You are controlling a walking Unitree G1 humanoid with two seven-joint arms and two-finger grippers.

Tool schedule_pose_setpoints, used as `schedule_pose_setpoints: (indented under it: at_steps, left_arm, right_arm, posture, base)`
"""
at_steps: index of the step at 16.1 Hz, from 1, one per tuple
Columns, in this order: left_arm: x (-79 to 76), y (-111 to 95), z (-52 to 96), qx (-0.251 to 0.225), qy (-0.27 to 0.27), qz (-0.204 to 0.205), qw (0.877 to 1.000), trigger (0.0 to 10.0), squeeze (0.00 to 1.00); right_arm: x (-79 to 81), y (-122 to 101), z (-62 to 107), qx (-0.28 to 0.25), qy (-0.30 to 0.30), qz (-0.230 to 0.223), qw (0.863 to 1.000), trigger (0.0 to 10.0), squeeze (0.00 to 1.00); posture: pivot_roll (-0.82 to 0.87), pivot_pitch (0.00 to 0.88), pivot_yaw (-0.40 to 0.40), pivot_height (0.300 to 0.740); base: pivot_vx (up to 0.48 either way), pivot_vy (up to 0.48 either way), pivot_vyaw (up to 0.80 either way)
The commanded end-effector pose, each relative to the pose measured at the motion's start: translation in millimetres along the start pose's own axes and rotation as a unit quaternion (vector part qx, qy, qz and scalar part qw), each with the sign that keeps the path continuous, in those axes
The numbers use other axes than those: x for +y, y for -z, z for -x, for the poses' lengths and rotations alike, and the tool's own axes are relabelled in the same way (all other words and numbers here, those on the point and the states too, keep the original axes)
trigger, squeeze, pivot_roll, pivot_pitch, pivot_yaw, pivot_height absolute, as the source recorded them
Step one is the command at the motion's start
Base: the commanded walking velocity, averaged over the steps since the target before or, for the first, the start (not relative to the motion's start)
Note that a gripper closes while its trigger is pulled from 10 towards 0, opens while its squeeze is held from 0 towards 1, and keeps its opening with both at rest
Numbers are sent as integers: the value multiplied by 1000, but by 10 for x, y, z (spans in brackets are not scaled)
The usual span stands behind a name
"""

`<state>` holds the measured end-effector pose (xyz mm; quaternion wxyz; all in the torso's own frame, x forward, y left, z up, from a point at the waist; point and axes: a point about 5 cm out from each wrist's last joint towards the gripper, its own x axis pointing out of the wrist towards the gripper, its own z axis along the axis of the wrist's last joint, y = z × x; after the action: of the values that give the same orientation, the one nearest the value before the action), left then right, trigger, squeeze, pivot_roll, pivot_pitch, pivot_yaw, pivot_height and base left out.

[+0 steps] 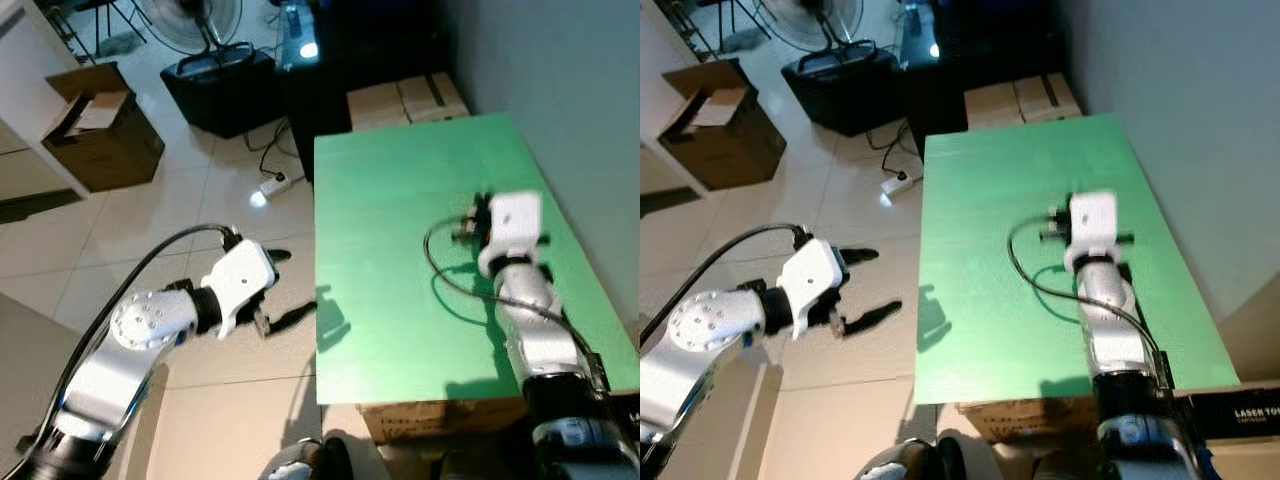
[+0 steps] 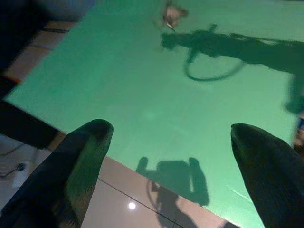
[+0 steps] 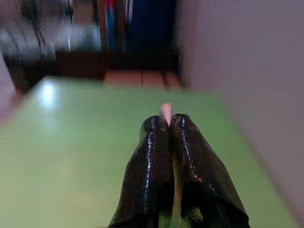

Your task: Hang keys on a hook

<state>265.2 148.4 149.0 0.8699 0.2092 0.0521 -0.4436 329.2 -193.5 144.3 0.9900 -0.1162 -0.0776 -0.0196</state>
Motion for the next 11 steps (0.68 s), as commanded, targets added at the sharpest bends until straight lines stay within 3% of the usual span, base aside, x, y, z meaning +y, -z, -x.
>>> schedule_pose_setpoints:
  at_steps: [1,2,3,6,7,9,11]
  left_arm:
    - [202,1,19,-3,-74,-2,997,10000,0]
    - [353,-42,-42,-22,-150,16,988,10000,0]
    - [410,-63,-64,-33,-184,31,982,10000,0]
    - [410,-63,-64,-33,-184,31,982,10000,0]
    - [488,-92,-80,-65,-259,95,959,10000,0]
    - [530,-98,-60,-83,-326,143,931,10000,0]
    - [510,-54,-45,-72,-353,139,922,10000,0]
  right_arm:
    - [95,-228,23,-37,-9,-30,999,0,0]
    - [153,-390,71,-66,-24,-51,996,0,0]
    - [176,-456,96,-77,-28,-58,995,3137,0]
    - [176,-456,96,-77,-28,-58,995,3137,0]
    - [294,-528,176,-85,-51,-82,992,10000,0]
    - [488,-529,245,-82,-106,-80,988,10000,0]
    - [524,-554,233,-75,-126,-80,986,10000,0]
  posture:
    - [-73,25,200,740]
    - [-93,5,187,740]
    - [-98,0,185,740]
    - [-98,0,185,740]
    - [-123,0,114,740]
    - [-118,0,100,740]
    - [-110,0,71,740]
  base:
    - [0,0,0]
    - [0,0,0]
    - [0,0,0]
    - [0,0,0]
    - [0,0,800]
    - [0,0,800]
    - [0,0,800]
